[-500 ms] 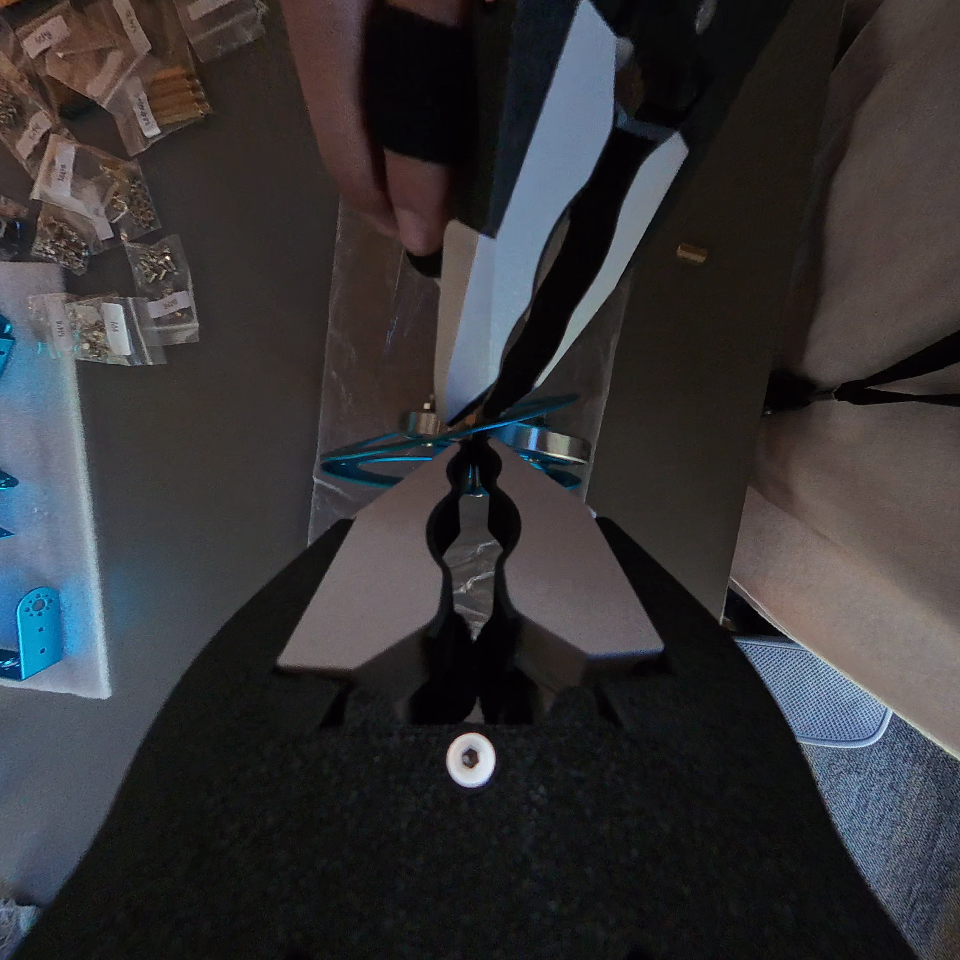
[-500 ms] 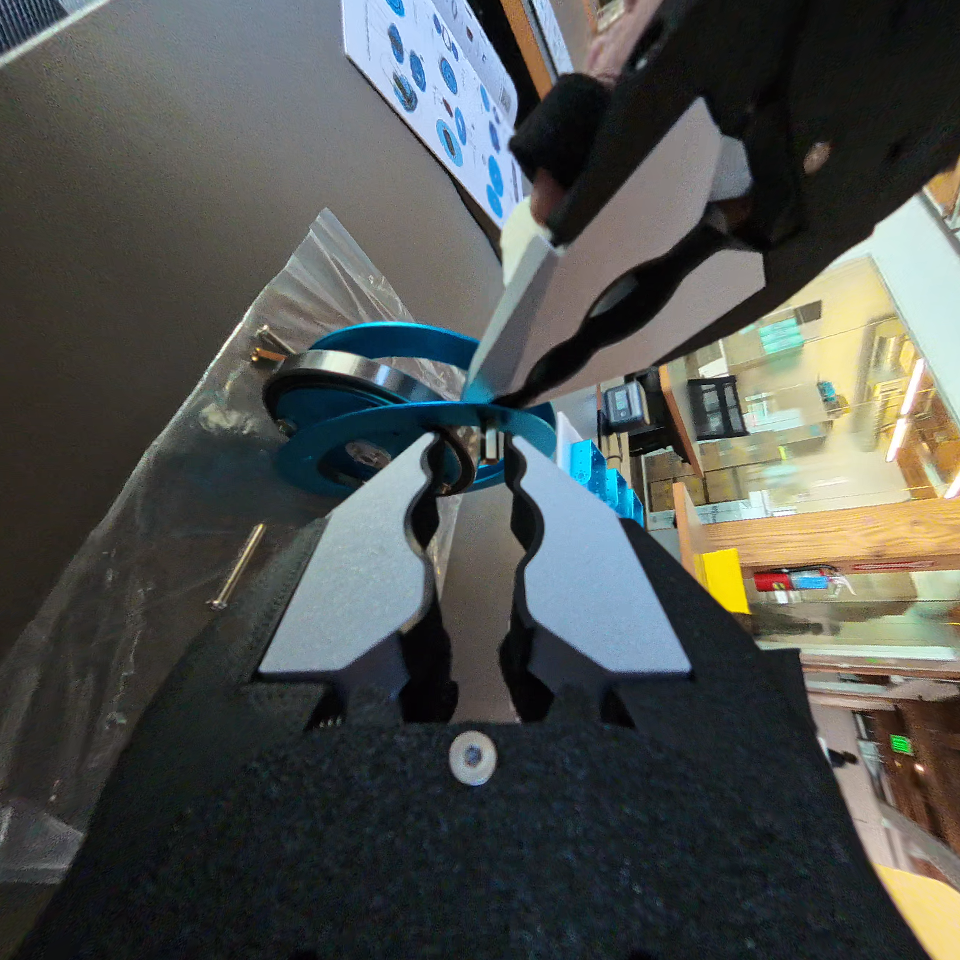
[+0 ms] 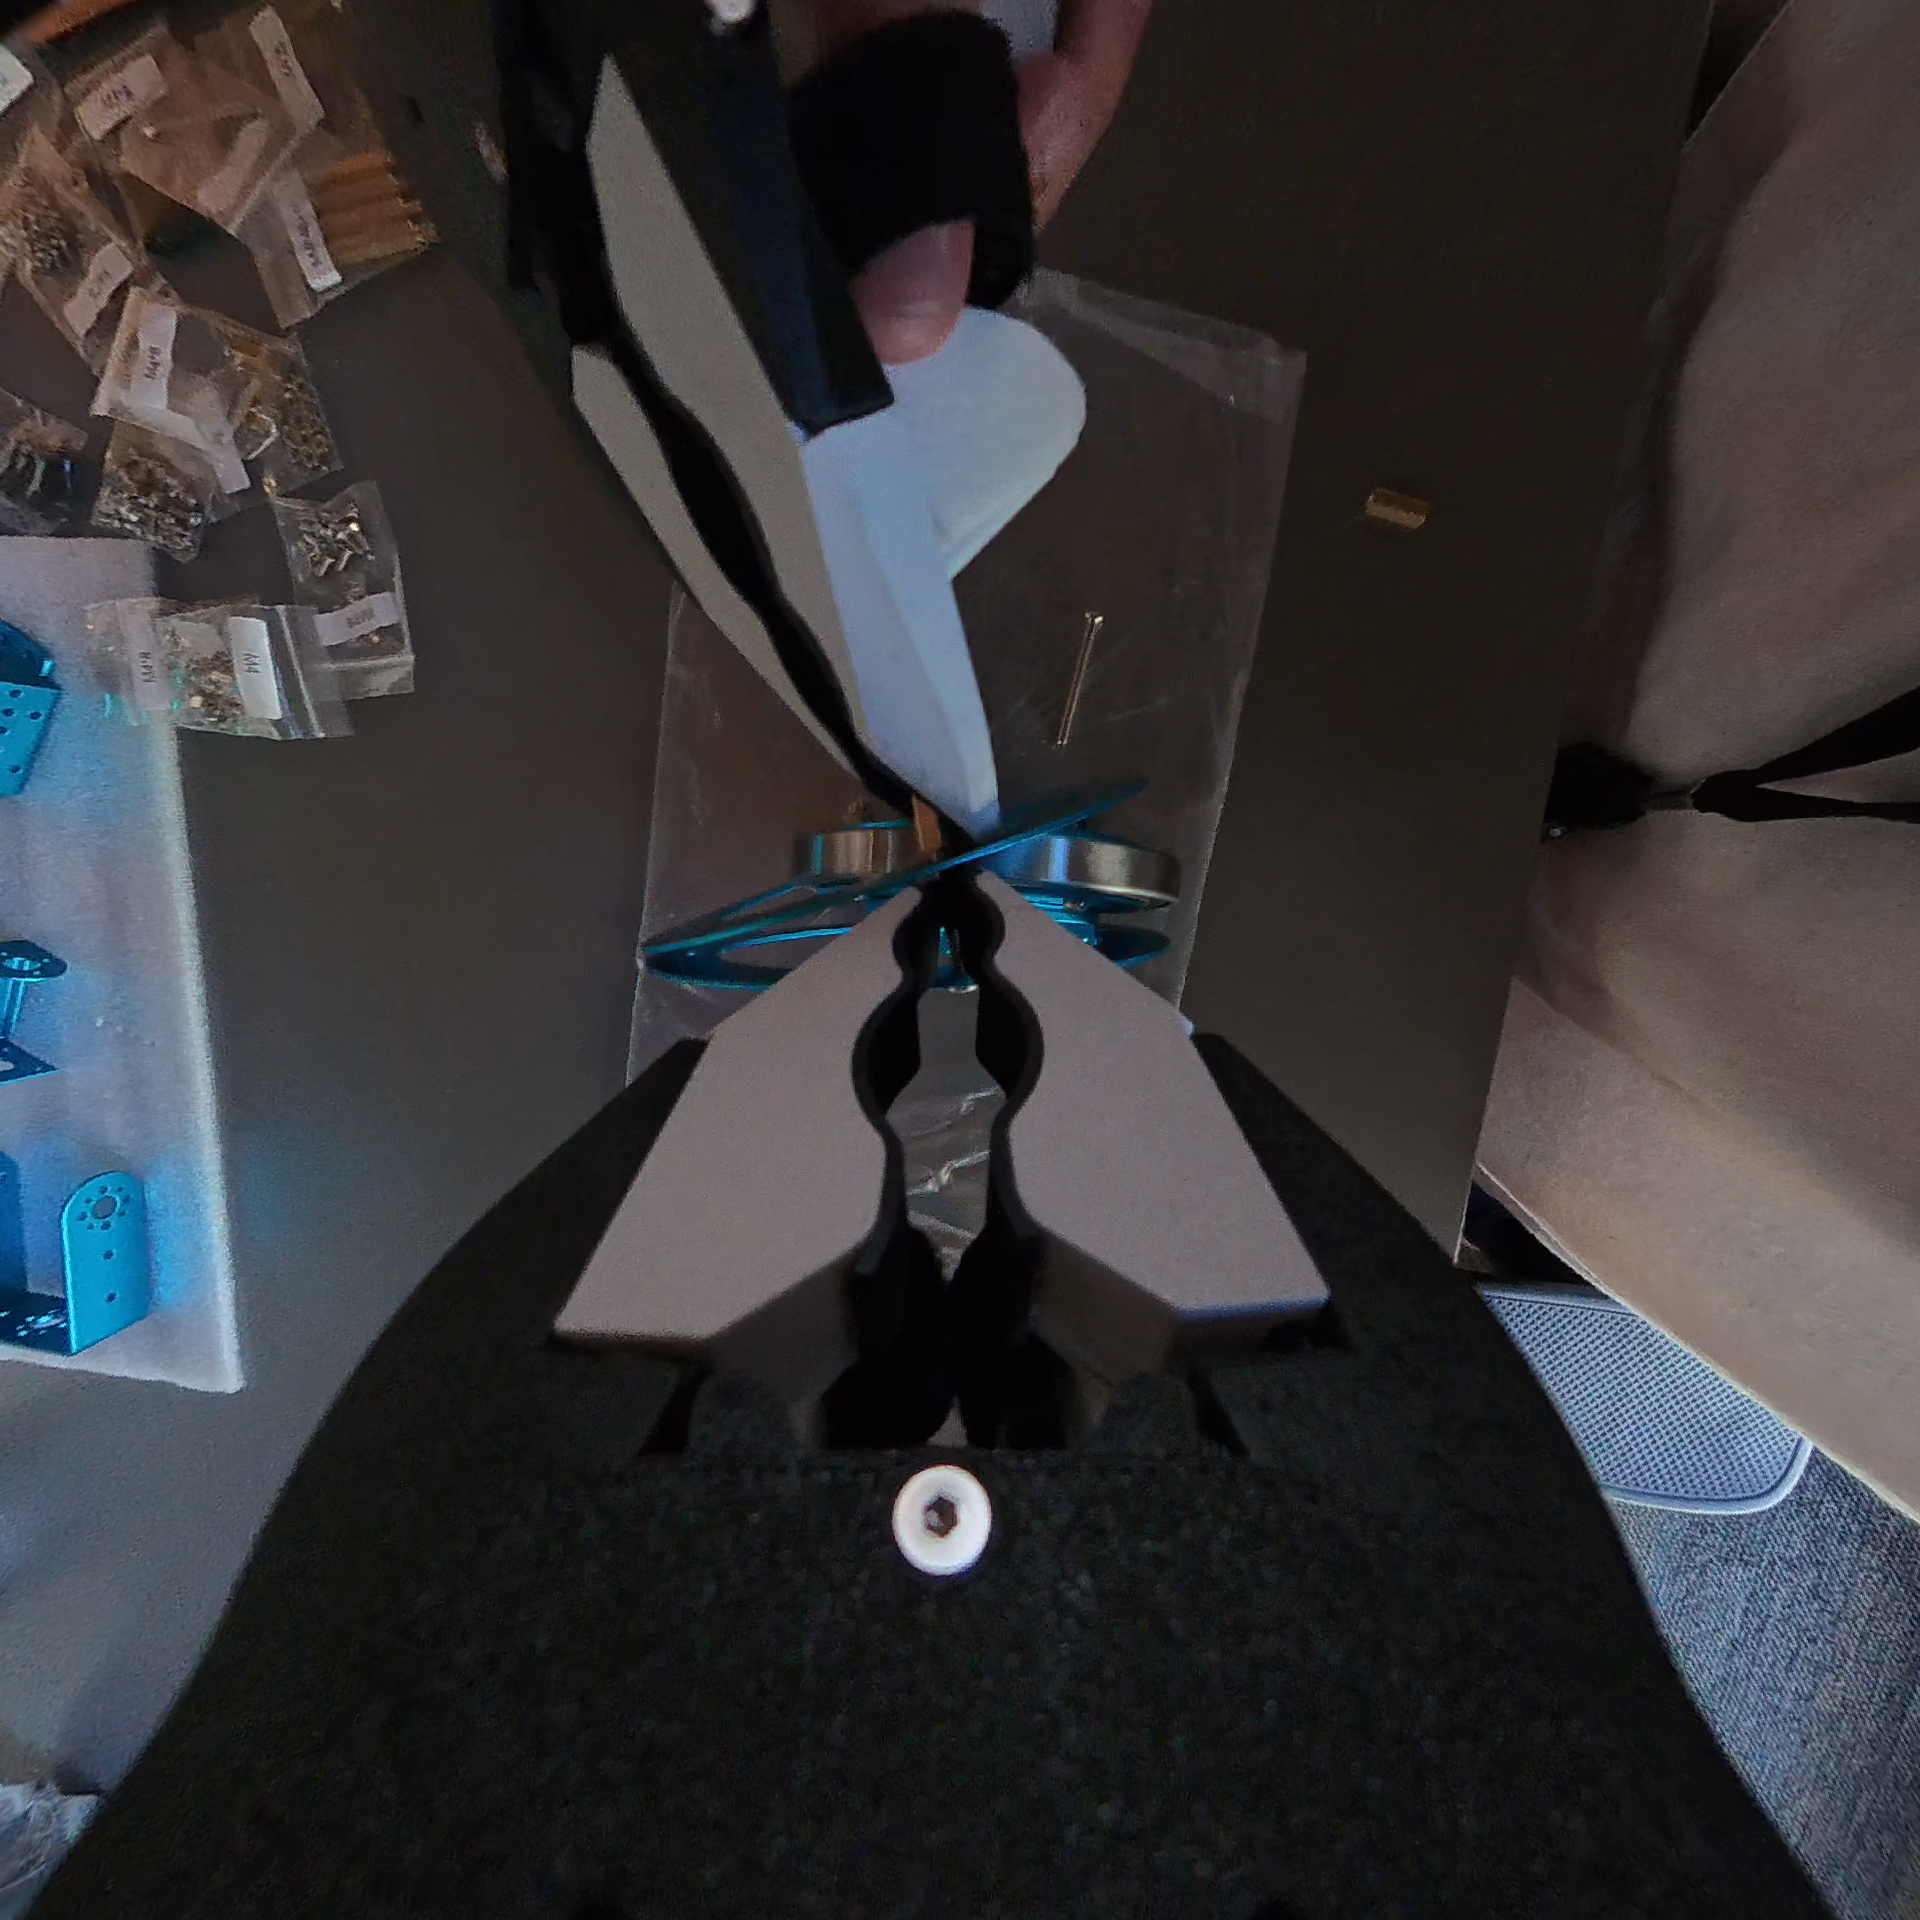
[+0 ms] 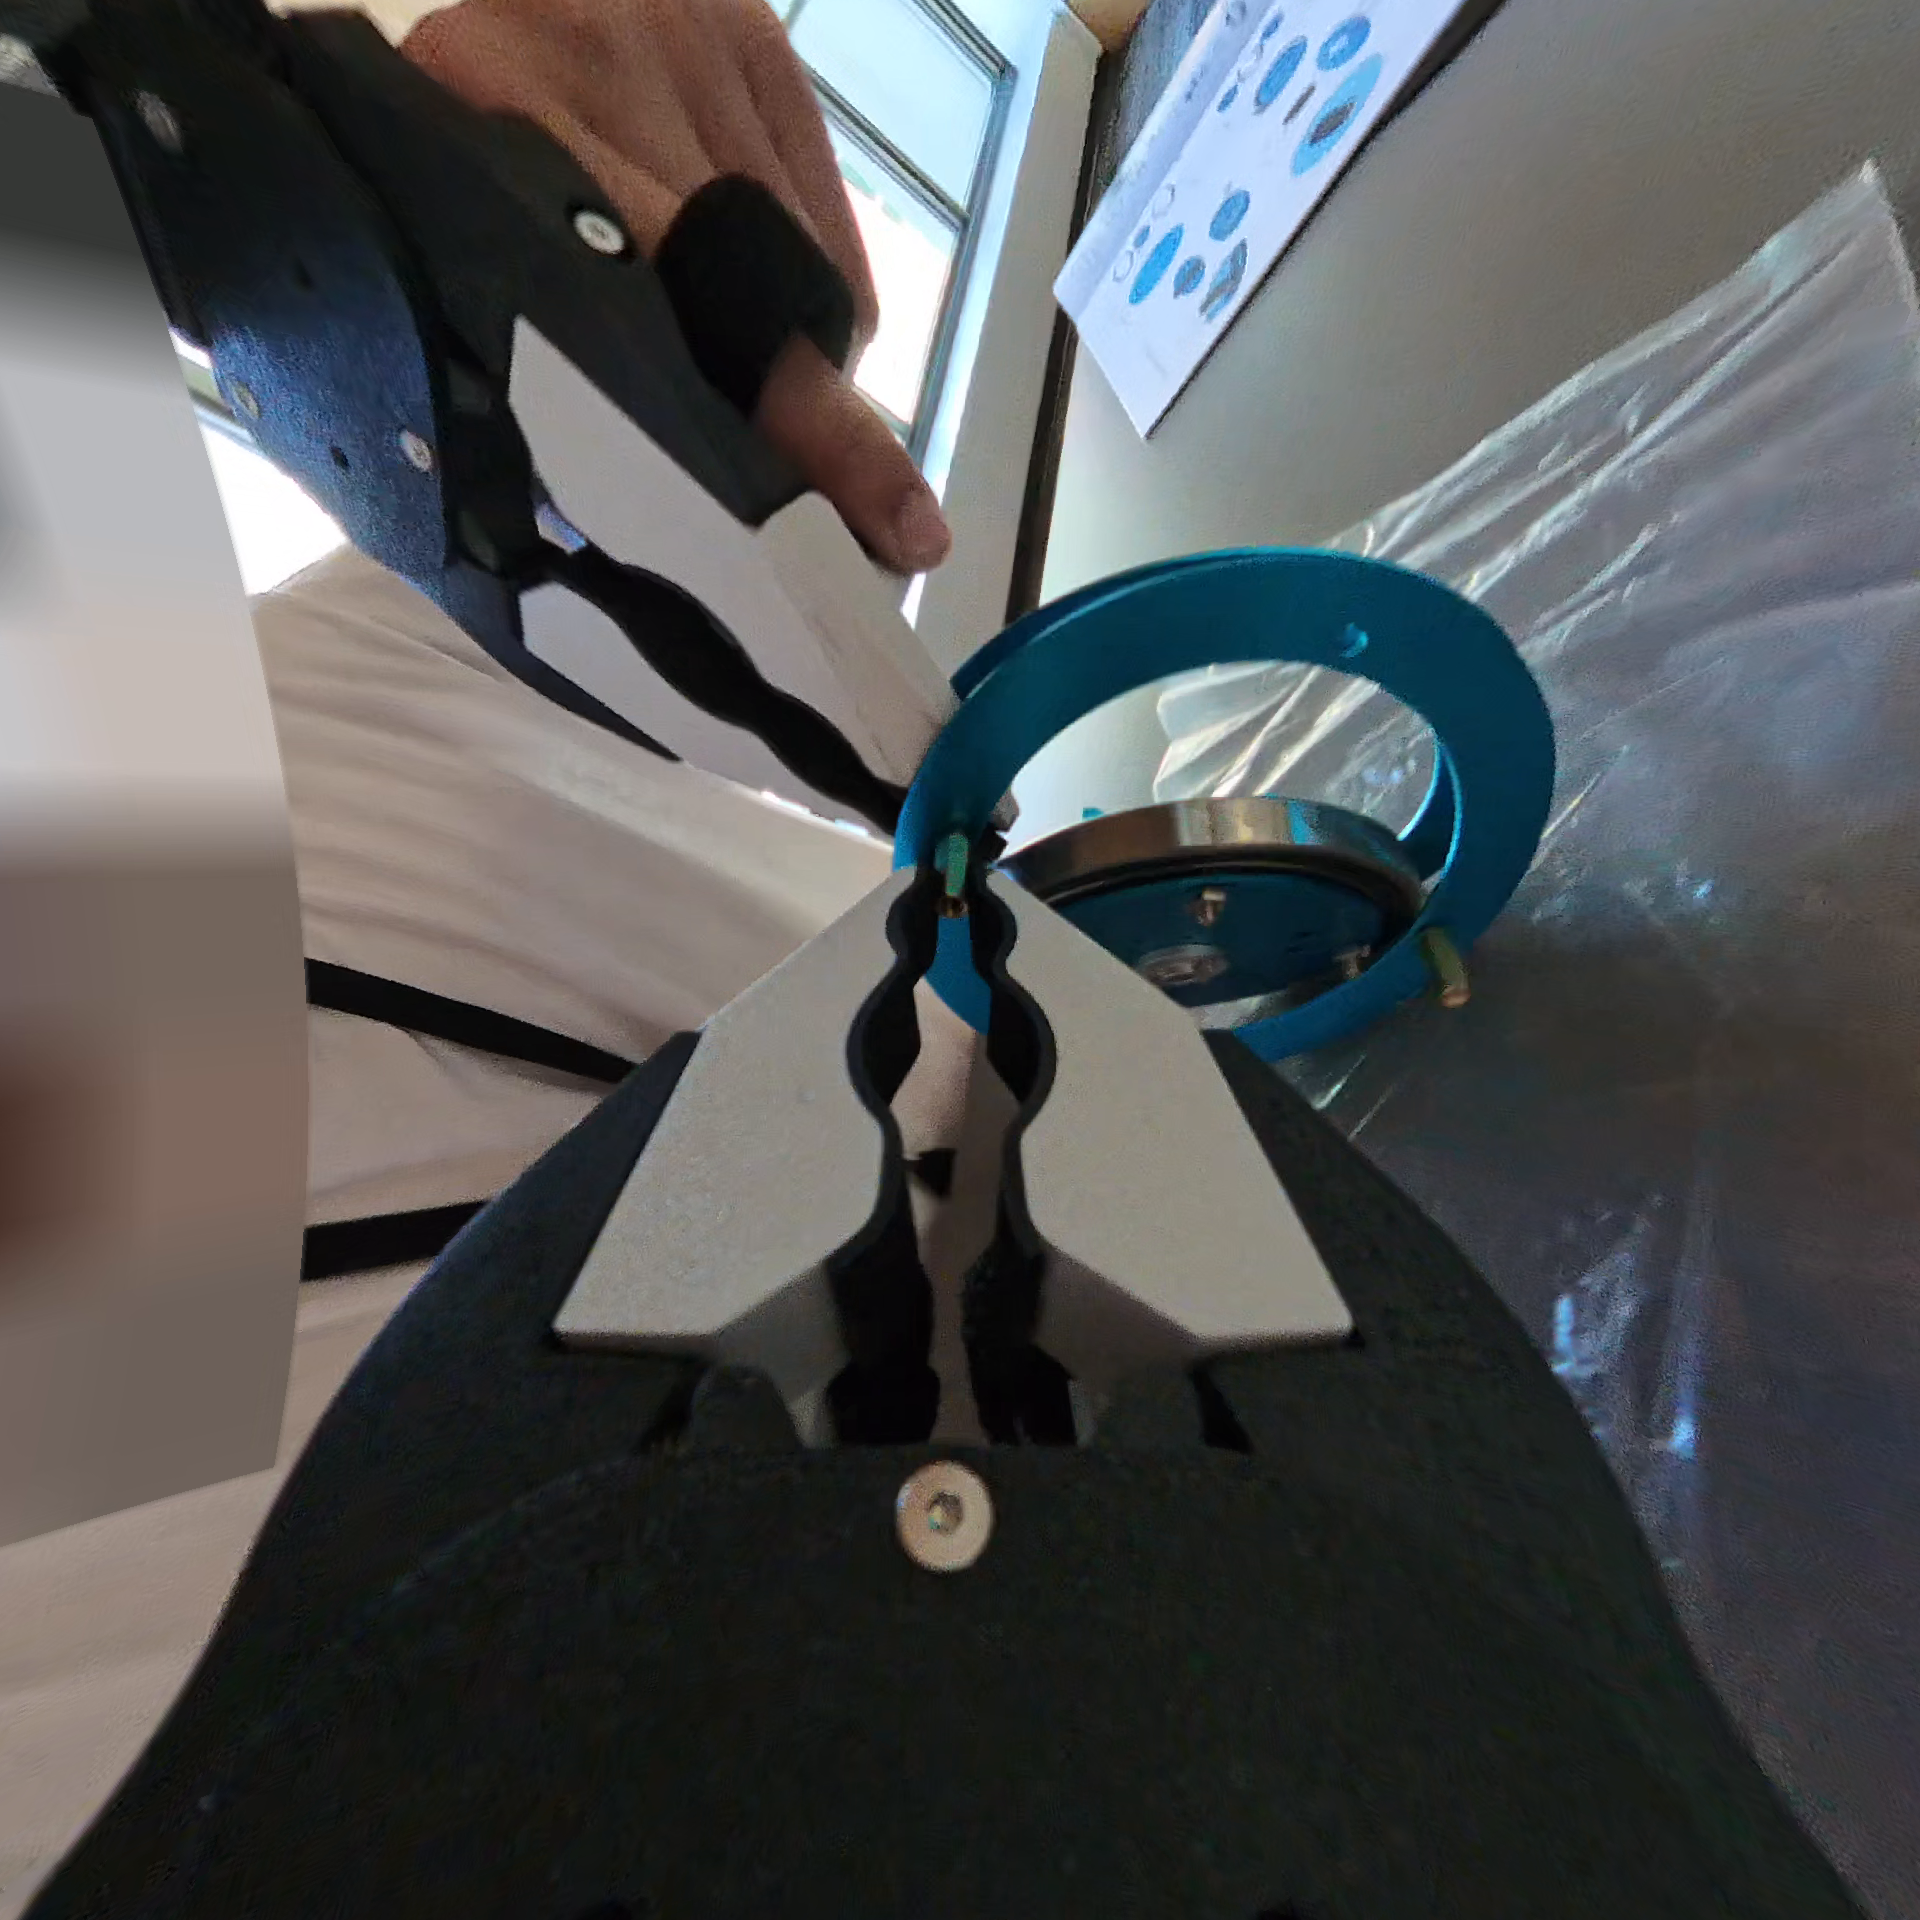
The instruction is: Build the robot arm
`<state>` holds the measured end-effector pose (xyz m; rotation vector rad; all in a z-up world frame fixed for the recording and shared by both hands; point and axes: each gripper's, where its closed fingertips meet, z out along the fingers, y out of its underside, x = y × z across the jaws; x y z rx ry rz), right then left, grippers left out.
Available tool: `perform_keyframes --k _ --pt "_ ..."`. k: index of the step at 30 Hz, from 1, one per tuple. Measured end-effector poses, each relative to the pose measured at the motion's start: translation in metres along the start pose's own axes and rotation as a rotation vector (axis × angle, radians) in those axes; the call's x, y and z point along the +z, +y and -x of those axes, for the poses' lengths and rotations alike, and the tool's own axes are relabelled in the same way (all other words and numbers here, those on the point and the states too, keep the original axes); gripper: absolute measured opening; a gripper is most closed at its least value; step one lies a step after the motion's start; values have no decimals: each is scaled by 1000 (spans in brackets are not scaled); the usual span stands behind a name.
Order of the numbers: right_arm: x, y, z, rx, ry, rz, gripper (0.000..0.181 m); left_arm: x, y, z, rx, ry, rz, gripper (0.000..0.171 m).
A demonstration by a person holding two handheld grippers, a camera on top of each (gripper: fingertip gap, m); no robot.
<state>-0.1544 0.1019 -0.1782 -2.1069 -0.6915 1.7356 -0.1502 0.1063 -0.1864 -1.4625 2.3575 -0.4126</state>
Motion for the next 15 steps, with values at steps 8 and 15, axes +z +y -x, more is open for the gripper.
perform_keyframes --k 8,15 --pt "-10 -5 2 -1206 612 -15 29 -2 4 0 -18 11 -9 2" --pt "-2 -6 -9 -1633 941 163 14 -2 2 -3 1 26 -7 2"
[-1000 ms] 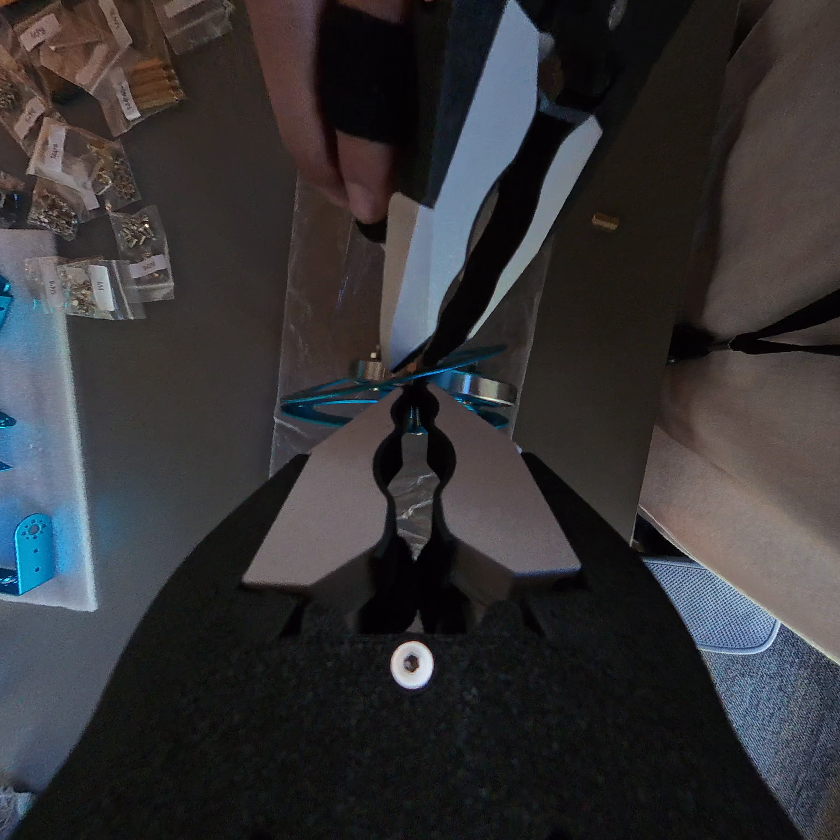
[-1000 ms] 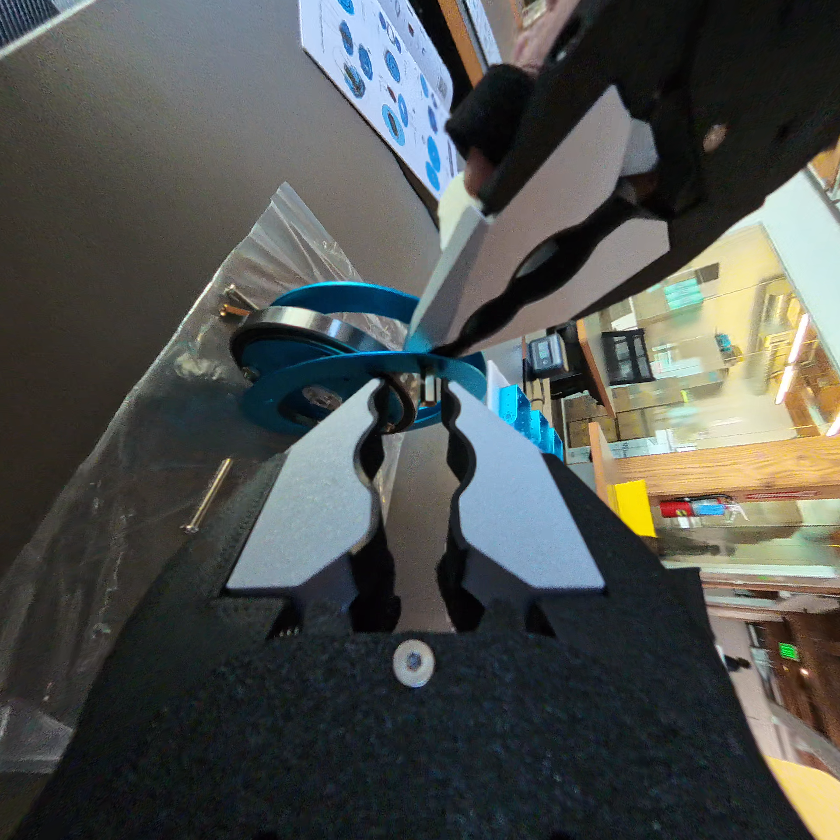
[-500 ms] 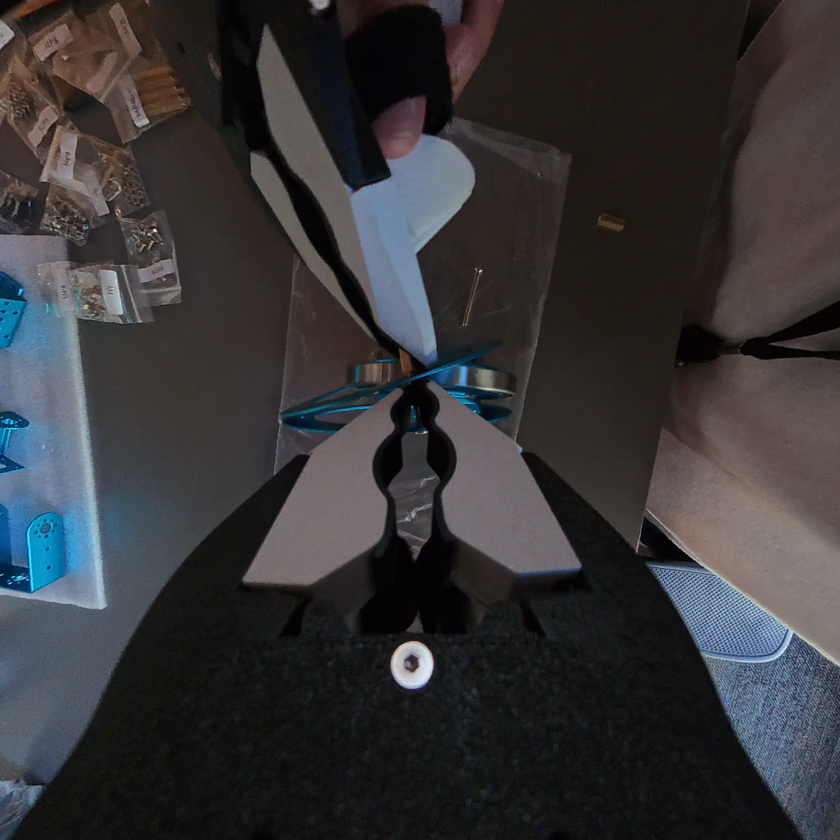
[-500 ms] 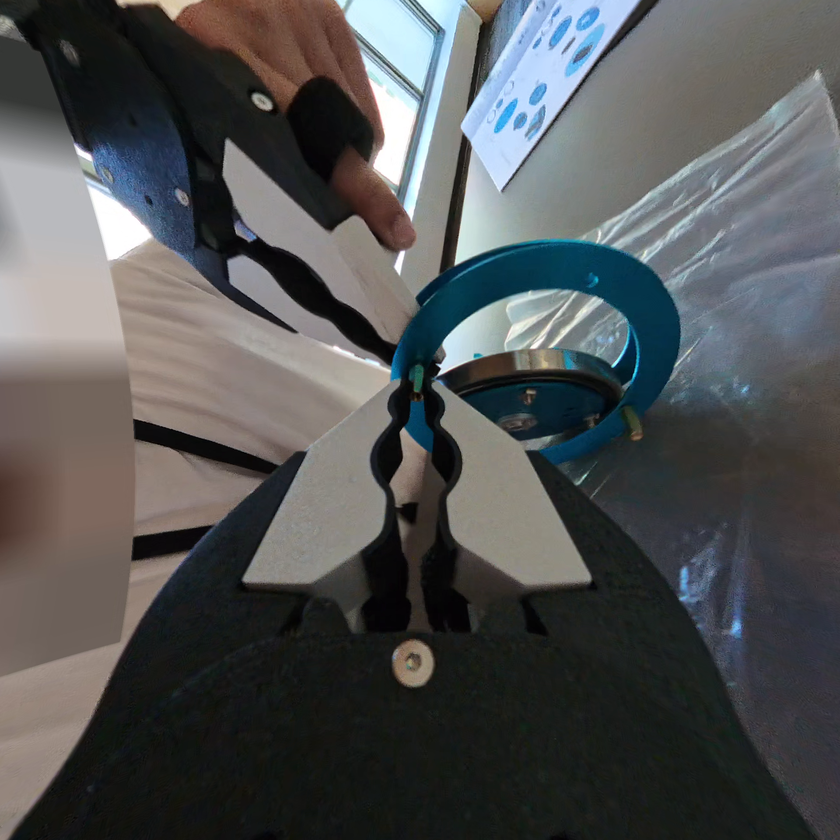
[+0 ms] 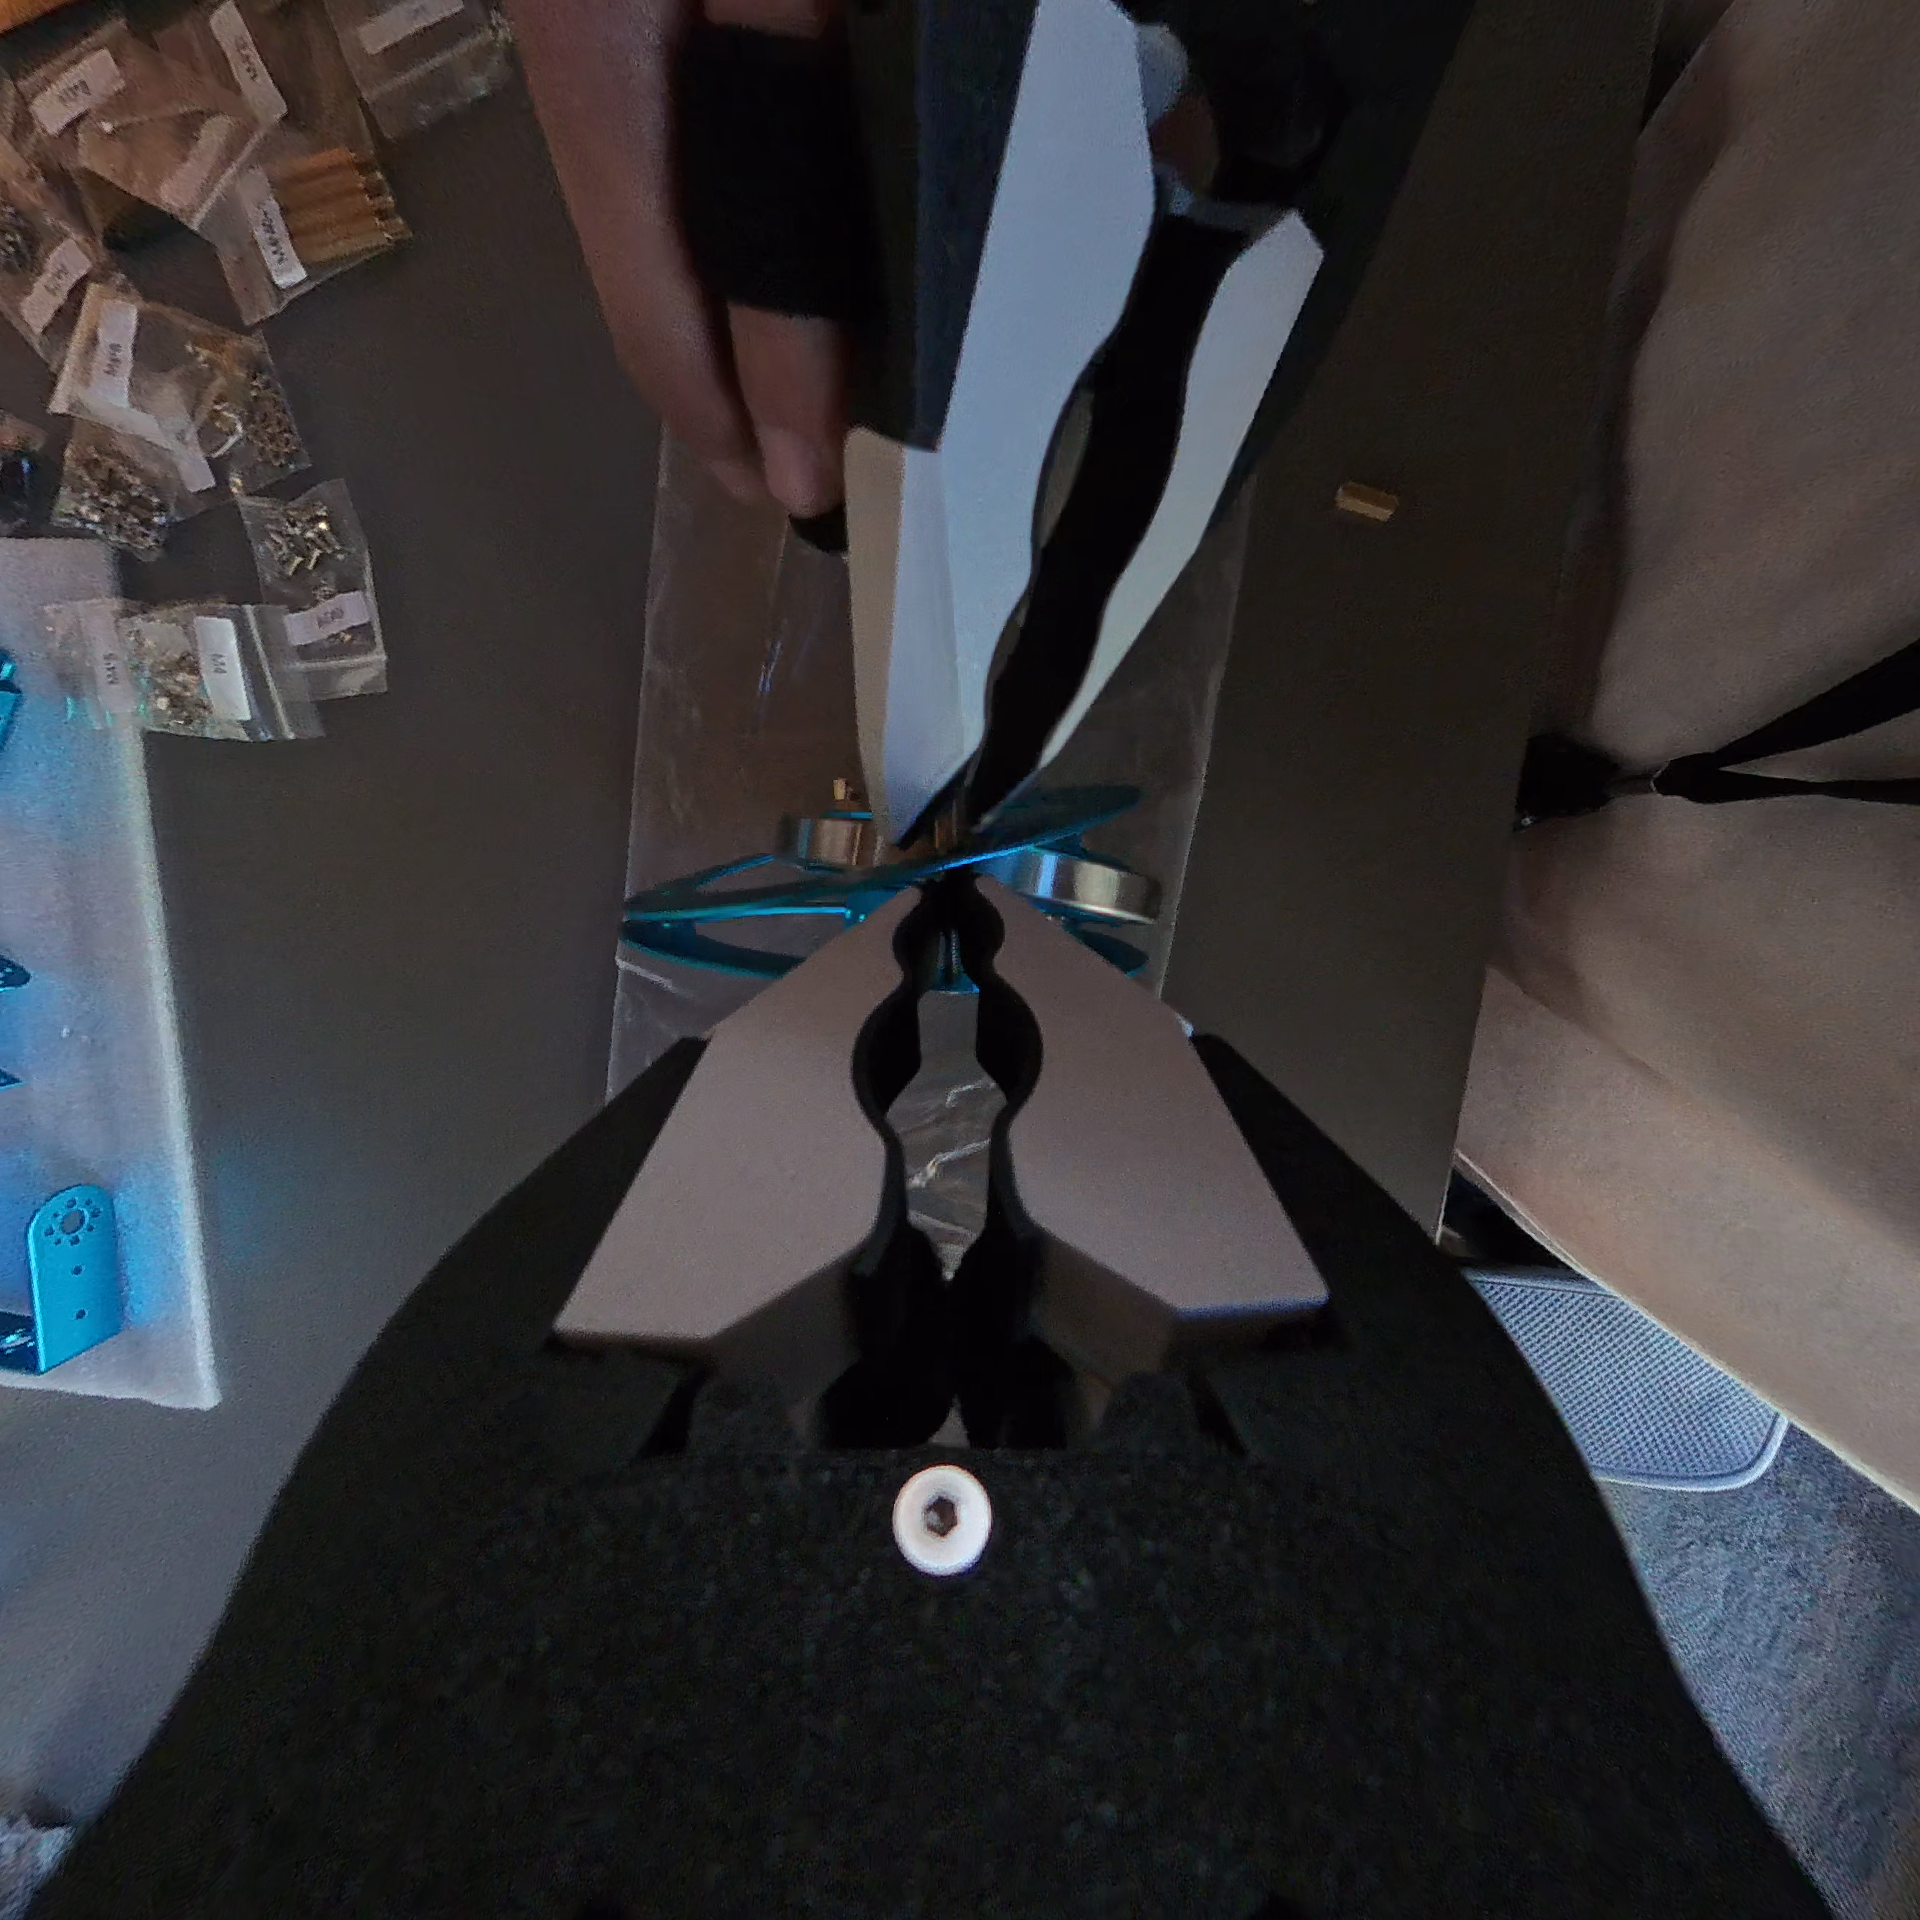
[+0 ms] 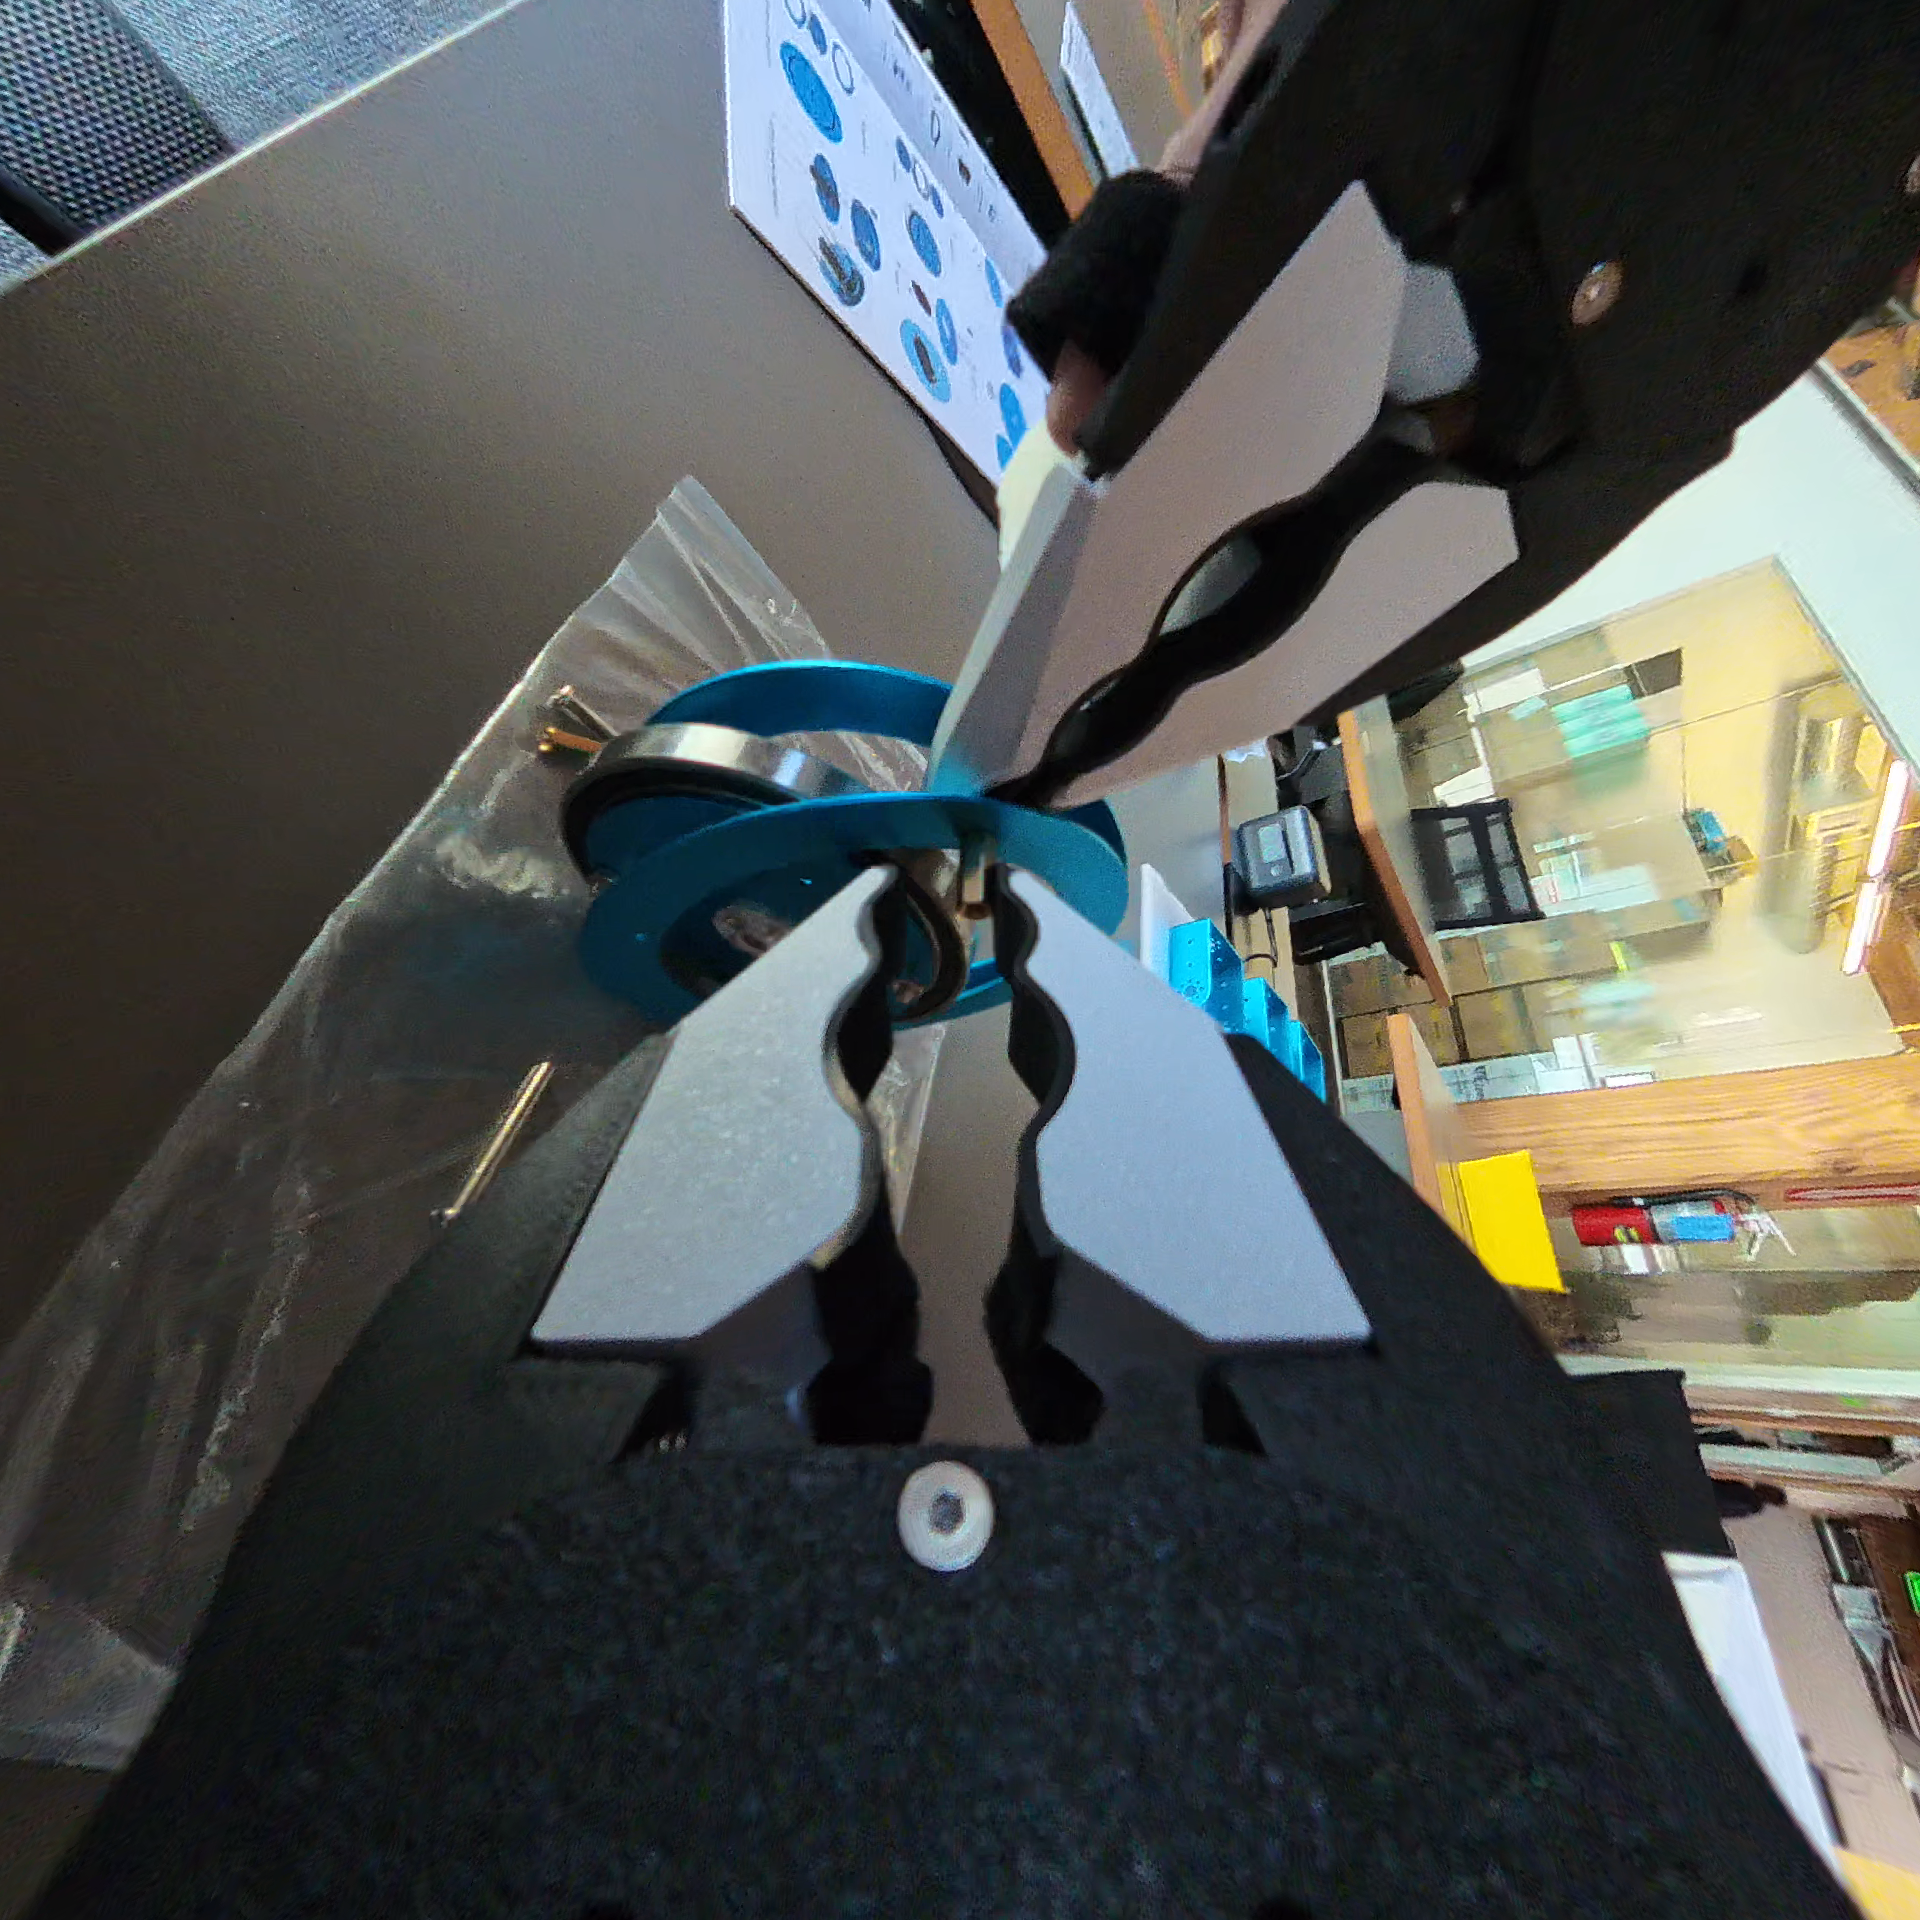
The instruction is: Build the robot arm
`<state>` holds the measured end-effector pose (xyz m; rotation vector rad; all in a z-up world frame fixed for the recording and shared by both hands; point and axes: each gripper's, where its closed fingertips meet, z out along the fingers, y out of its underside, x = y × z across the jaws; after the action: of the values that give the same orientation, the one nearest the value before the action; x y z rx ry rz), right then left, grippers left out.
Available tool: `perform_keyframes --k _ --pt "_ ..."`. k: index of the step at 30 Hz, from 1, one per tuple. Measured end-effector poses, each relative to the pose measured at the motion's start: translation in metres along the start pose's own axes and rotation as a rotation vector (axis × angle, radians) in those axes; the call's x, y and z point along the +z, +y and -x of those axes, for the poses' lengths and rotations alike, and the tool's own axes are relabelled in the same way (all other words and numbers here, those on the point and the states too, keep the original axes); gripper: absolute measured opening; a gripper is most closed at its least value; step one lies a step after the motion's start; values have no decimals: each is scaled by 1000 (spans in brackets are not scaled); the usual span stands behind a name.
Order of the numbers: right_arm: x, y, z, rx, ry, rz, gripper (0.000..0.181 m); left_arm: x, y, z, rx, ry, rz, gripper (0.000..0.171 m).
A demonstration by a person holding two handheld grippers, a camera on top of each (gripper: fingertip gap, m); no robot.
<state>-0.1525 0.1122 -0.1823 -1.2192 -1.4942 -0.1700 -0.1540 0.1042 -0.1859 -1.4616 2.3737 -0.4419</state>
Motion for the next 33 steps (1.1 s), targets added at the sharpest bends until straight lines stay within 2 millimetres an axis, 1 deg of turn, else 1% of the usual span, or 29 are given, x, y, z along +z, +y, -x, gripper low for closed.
perform_keyframes --k 2,3,4,7,10,11,12,13,14,15,16,17,19,21,22,23,25,26,27,28,29,30,31,33 --pt "2 6 -2 46 -23 41 7 0 0 1 4 -13 3 2" --pt "0 3 -4 99 -41 15 3 0 -1 -1 0 2 -2 2" --pt "-2 1 -1 206 -118 -2 3 1 -1 -3 1 14 -5 2" --pt "-6 -3 2 771 -437 -29 3 0 -3 -2 10 -4 -11 2" --pt "-11 -9 4 1416 -792 -57 3 1 -5 -3 15 -12 -10 2" --pt "-12 -10 4 1556 -882 -76 3 1 -5 -3 16 -12 -9 2" --pt "-13 -11 4 1639 -939 -95 4 2 -5 -3 16 -9 -8 2" --pt "-14 -12 5 1658 -962 -107 4 2 -5 -3 16 -9 -7 2" --pt "-13 -11 5 1590 -928 -125 4 2 -5 -2 13 -17 -8 2" --pt "-12 -9 3 1458 -847 -138 7 1 -4 0 13 -22 -4 2" --pt "-10 -4 -1 1306 -730 -139 19 1 -3 0 15 -23 0 2" --pt "-11 -3 -5 1138 -623 -149 27 1 -3 0 14 -22 1 2" --pt "-16 -6 -7 814 -462 -146 33 1 -3 0 13 -19 1 2" --pt "-17 -7 -5 551 -314 -110 30 1 -3 0 10 -17 -2 2" --pt "-16 -6 -4 428 -249 -83 25 1 -4 0 8 -15 -4 2" --pt "-14 -4 -4 326 -186 -56 20 1 -4 0 7 -12 -6 2" --pt "-10 -1 -3 201 -119 -2 16 2 -5 -1 10 -6 -9 2" --pt "-8 -1 -1 172 -109 19 12 2 -5 -2 13 -3 -8 2" --pt "-8 -2 -2 157 -98 18 4 3 -5 -3 17 1 -5 2" --pt "-7 0 -2 174 -111 30 4 3 -5 -3 19 -5 -3 2" --pt "-7 2 -2 244 -143 46 3 3 -5 -1 22 -15 -5 2" --pt "-8 1 -1 357 -219 31 3 3 -6 -2 24 -5 -12 2" --pt "-10 -3 2 515 -333 2 3 2 -6 -5 31 11 -16 3" --pt "-10 -1 0 843 -481 -43 3 2 -6 0 63 -47 -9 4"
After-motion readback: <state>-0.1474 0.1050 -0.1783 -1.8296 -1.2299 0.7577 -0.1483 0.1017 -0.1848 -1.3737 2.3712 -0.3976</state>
